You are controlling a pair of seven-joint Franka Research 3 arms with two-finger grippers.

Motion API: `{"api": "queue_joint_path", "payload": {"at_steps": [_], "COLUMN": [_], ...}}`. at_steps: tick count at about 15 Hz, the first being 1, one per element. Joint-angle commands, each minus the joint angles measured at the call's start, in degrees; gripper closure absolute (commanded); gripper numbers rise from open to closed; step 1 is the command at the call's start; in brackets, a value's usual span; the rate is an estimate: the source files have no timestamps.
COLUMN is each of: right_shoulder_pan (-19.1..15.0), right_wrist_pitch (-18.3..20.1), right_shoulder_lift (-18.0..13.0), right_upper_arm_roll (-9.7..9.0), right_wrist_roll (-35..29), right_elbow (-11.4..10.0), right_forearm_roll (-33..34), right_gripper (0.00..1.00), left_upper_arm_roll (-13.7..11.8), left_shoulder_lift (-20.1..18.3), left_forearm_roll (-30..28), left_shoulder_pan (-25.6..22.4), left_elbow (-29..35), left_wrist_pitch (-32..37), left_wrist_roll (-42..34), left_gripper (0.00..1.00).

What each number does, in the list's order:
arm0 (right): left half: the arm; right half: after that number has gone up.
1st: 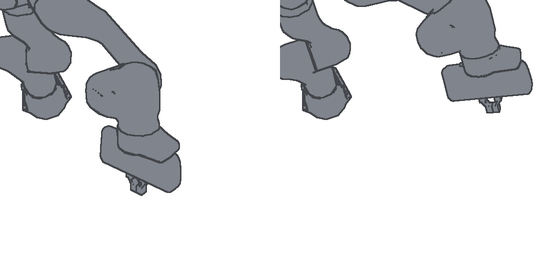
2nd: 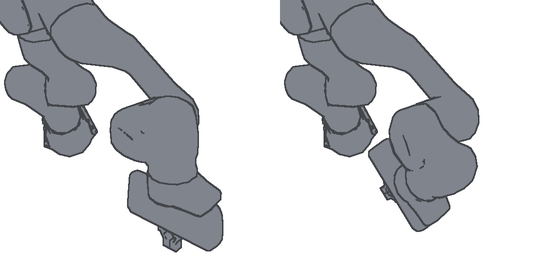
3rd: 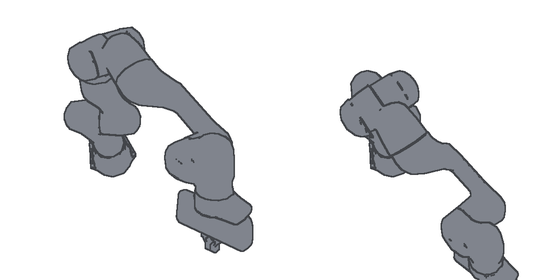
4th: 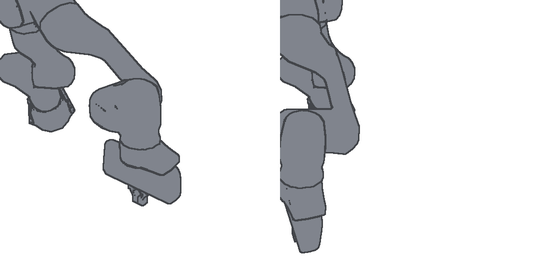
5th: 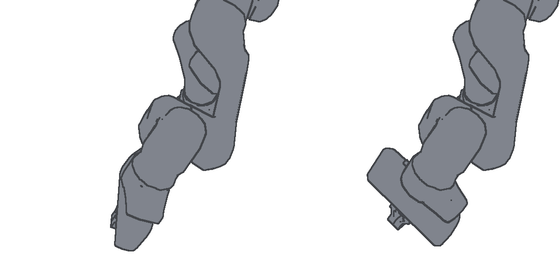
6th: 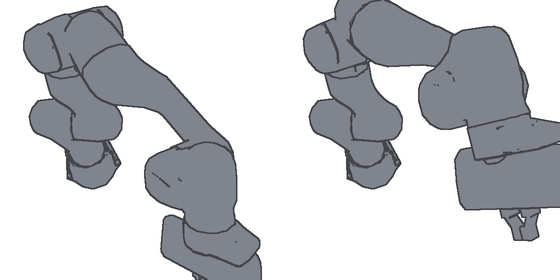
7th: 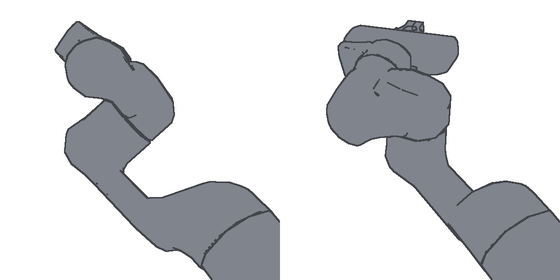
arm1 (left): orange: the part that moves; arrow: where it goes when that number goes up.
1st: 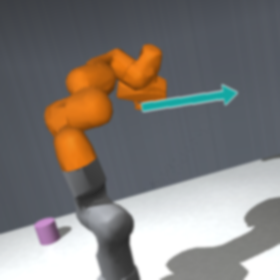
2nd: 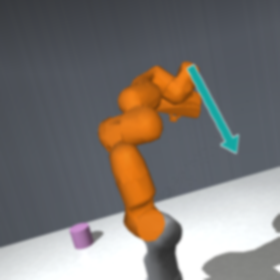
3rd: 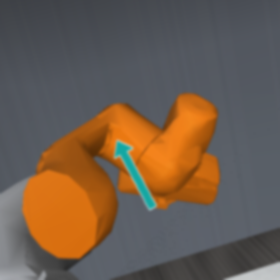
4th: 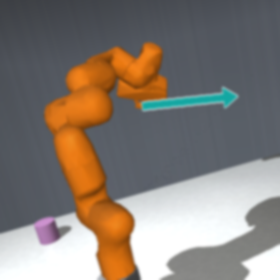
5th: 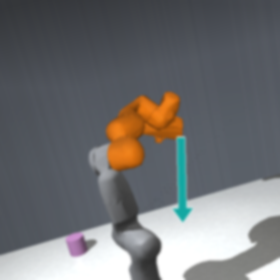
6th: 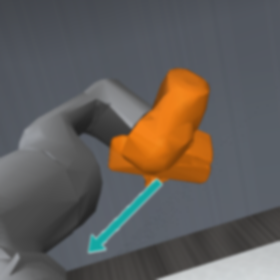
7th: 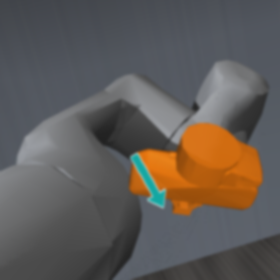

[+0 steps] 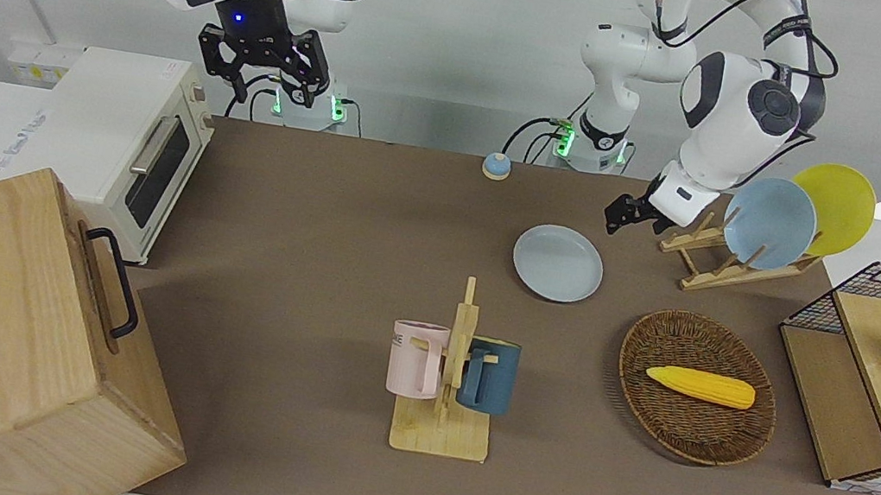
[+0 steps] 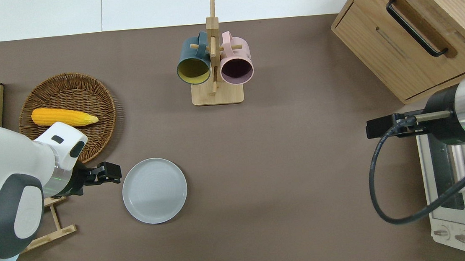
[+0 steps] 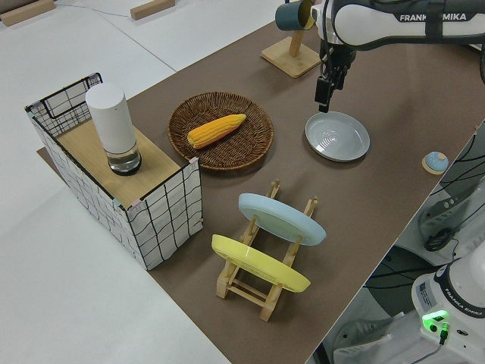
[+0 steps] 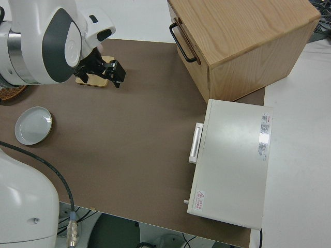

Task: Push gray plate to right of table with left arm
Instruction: 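Move the left gripper forward to the edge of the gray plate nearest it, then lower the left gripper against the gray plate's rim and begin pushing it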

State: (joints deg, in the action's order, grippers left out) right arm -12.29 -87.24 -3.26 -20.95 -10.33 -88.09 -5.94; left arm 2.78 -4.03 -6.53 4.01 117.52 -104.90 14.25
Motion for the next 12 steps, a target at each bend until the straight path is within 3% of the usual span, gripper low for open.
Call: {"api": "queue_joint_path", "payload": {"at_steps": [1, 7, 12], "right_shoulder_pan": [-0.37, -0.37, -0.37], "right_wrist_pitch": [0.31, 0.31, 0.31], "right_shoulder_lift": [0.36, 0.36, 0.36], "right_upper_arm_roll": [-0.23, -0.23, -0.23], "right_wrist_roll": [-0.12, -0.12, -0.12], "right_elbow": [0.81, 0.81, 0.81], "right_forearm_roll": [-0.92, -0.92, -0.92], "right_gripper": [0.005, 0.005, 0.005], "left_upper_arm_roll": [-0.23, -0.06, 0.29], "left_shoulder_lift": [-2.48, -2.3, -1.25], "left_forearm_roll": [-1.38, -1.74, -1.82], "left_shoulder_pan": [-0.14, 0.47, 0.56], "left_elbow": [6.83, 15.36, 18.71], "left_wrist_pitch": [-5.91, -15.14, -19.72], "left_wrist_roll": [-0.19, -0.63, -0.63], "left_gripper": [0.02, 0.03, 0.04]}}
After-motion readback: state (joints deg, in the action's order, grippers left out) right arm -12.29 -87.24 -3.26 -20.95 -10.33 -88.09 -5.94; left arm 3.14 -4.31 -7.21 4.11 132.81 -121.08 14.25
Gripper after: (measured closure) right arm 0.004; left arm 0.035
